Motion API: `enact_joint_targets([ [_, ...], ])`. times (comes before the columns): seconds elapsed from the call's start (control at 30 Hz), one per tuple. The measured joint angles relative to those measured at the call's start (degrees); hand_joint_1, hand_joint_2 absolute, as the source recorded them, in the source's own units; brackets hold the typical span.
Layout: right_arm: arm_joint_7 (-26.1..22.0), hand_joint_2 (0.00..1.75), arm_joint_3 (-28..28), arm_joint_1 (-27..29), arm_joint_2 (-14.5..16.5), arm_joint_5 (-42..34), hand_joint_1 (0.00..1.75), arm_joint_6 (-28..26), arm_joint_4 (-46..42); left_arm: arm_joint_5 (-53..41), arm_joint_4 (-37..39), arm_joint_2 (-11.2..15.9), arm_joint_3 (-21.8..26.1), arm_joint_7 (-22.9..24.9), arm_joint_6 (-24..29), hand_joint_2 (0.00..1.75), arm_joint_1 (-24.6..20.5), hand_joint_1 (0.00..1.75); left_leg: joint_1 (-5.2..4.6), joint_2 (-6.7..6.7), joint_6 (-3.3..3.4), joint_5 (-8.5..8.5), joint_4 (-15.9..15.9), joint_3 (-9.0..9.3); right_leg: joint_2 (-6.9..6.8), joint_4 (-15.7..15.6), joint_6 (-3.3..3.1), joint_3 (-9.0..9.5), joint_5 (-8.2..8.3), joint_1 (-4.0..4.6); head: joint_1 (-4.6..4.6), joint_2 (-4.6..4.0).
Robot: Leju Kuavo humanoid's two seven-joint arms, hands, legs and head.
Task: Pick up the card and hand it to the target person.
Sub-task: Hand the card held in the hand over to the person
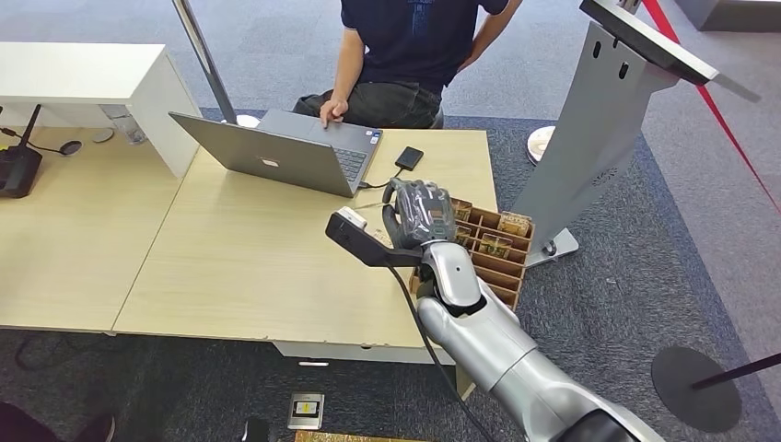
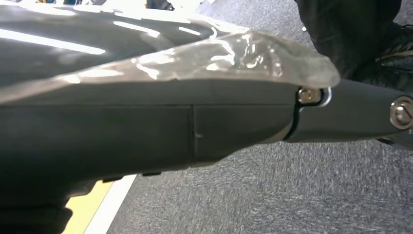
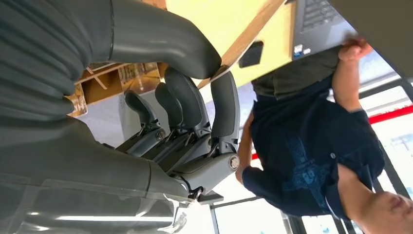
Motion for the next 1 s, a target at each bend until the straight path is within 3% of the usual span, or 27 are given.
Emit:
enact_joint_targets([
  [0.1, 0.0, 1.75, 0.1, -0.6, 0.9, -0.9, 0.28, 0.0, 2.9, -0.1, 0.0, 0.0, 0.0, 0.1, -0.2, 0.0, -0.1, 0.0, 0.0, 0.0, 0.0, 0.0, 0.0, 0.0, 0.0, 0.0, 0.0, 0.0, 0.0, 0.0, -0.01, 0.0],
  [0.13, 0.0, 1.75, 0.1, -0.8, 1.1, -1.4, 0.04, 0.0, 3.8, -0.2, 0.0, 0.0, 0.0, 0.2, -0.3, 0.0, -0.2, 0.0, 0.0, 0.0, 0.0, 0.0, 0.0, 0.0, 0.0, 0.0, 0.0, -0.01, 0.0, 0.0, -0.01, 0.0],
  [0.47, -0.5, 1.75, -0.5, -1.6, 3.1, -9.0, 0.0, -1.8, 10.7, -1.3, 0.0, 0.0, 0.0, 1.2, -0.5, 0.0, -0.2, 0.0, 0.0, 0.0, 0.0, 0.0, 0.0, 0.01, 0.0, 0.0, 0.0, -0.02, 0.0, 0.0, -0.01, 0.0],
  [1.0, -2.3, 1.75, -0.9, -1.4, 3.3, -12.2, 0.0, -4.5, 14.4, -1.4, 0.0, -0.4, 0.0, 2.7, -0.4, 0.0, -0.4, 0.0, 0.0, 0.01, 0.0, 0.0, 0.0, 0.01, 0.0, 0.0, 0.0, -0.03, 0.0, 0.0, -0.01, 0.0],
])
